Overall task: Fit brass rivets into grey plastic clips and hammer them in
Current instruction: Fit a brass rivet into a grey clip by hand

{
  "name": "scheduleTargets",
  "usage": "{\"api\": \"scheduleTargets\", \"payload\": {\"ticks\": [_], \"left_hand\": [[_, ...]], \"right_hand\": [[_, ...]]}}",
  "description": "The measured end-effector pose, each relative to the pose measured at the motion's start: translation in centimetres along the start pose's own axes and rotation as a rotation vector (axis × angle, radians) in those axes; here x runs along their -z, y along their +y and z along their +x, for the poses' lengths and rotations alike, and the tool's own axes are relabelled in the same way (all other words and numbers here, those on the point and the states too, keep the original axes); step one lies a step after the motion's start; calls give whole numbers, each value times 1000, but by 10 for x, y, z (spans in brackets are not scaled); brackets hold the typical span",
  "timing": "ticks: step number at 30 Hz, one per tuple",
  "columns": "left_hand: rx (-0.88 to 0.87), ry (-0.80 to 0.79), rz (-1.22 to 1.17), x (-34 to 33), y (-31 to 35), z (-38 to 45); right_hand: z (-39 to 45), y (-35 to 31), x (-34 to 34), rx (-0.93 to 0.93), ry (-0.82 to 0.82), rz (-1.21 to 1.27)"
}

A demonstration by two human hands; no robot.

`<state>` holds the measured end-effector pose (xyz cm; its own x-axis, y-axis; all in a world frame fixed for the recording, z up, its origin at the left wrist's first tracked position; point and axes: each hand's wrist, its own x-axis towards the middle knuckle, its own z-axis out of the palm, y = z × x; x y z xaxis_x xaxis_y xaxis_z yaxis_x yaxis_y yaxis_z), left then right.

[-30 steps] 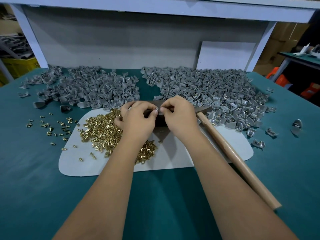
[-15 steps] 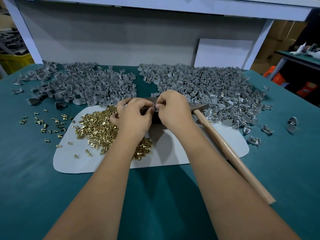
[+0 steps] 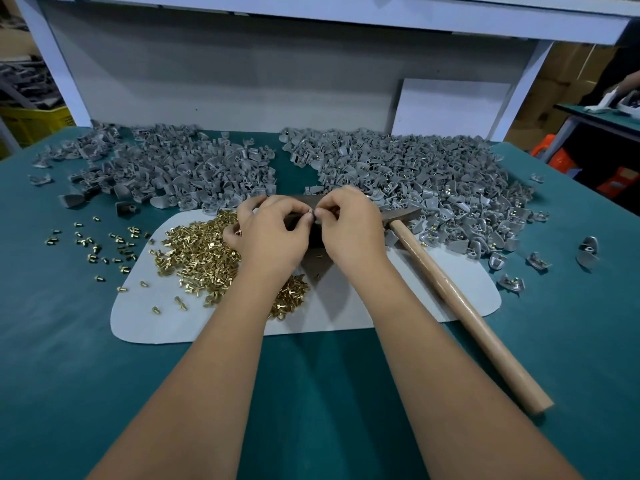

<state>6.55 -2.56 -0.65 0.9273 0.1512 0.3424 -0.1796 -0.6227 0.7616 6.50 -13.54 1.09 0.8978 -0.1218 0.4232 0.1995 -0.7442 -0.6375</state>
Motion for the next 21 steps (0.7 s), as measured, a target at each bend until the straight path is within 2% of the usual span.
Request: {"api": "scheduleTargets", "payload": {"ticks": [4,7,9,12,14,16,18,21], "left_hand": [[28,20,26,0,2,-3],[39,7,8,0,1,-3],[46,-5,-8,1,0,-3],[51,-13,1,0,-1,-2],[54,-12,0,0,-2,-2],[56,-5,0,-1,-2,-2],[45,7,3,-2,-3,-3],[35,28,31,-4,-4,-5]], "right_hand": [[-7,4,7,16,-19,131],[-11,11,23,-80,62,142],[-15,19,39,-172,159,-31],[-26,36,66,-256,258,-456],[-36,44,77,-364,188,-577],[-43,49,77,-459,38,-647],[-44,49,74,-466,-51,-716],[-42,47,67,-424,-54,-727]]}}
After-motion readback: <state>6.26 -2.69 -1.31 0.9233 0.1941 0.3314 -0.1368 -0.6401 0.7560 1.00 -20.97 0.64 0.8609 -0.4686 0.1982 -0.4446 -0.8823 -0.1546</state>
